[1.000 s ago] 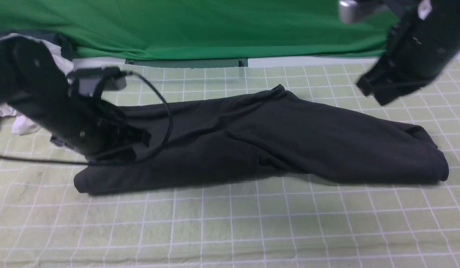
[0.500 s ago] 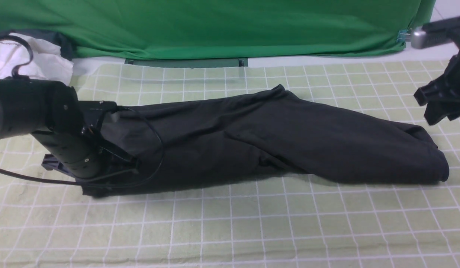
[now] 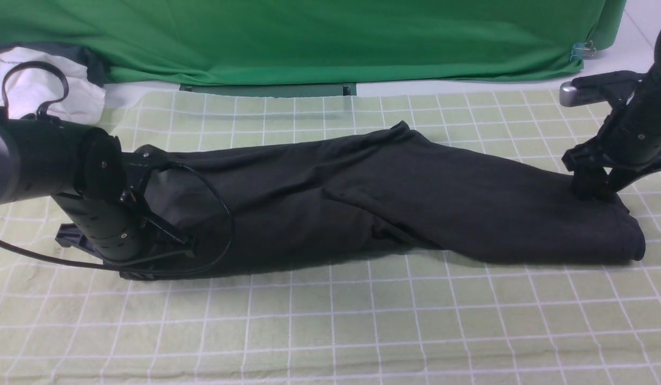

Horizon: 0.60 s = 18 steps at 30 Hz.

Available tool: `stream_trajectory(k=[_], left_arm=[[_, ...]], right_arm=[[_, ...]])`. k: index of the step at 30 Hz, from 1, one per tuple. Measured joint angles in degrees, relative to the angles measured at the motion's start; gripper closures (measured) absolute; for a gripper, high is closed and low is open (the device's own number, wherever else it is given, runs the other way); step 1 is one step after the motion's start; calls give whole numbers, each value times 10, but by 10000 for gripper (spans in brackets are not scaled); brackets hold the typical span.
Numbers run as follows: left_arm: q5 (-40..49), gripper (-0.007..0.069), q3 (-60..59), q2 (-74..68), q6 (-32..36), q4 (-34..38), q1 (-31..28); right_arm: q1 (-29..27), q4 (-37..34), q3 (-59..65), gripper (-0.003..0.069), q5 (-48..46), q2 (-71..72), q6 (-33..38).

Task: Fold a long-sleeved shirt over a green coffee tablecloth.
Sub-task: 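Pull the folded dark garment lengthwise by its ends to straighten it flat on the table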

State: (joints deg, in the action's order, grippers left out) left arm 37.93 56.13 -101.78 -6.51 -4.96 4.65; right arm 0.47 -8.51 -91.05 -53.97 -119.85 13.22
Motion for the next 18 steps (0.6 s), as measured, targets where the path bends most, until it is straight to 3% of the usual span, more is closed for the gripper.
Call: stream_trajectory(k=[2, 5, 6, 12, 18], left_arm=[[0, 613, 0, 0, -4, 0, 0], [-1, 613, 0, 0, -7, -1, 0], [-1, 613, 0, 0, -7, -1, 0], [-4, 613, 0, 0, -7, -3, 0], [-5, 613, 0, 0, -7, -4, 0]], right_arm=[[0, -17, -10, 236, -9, -10, 11], [0, -47, -20, 313, -26, -23, 26], [0, -54, -21, 384, -29, -26, 30], [-1, -49, -21, 625, -34, -26, 37], [-1, -18, -30, 641, -42, -8, 38]])
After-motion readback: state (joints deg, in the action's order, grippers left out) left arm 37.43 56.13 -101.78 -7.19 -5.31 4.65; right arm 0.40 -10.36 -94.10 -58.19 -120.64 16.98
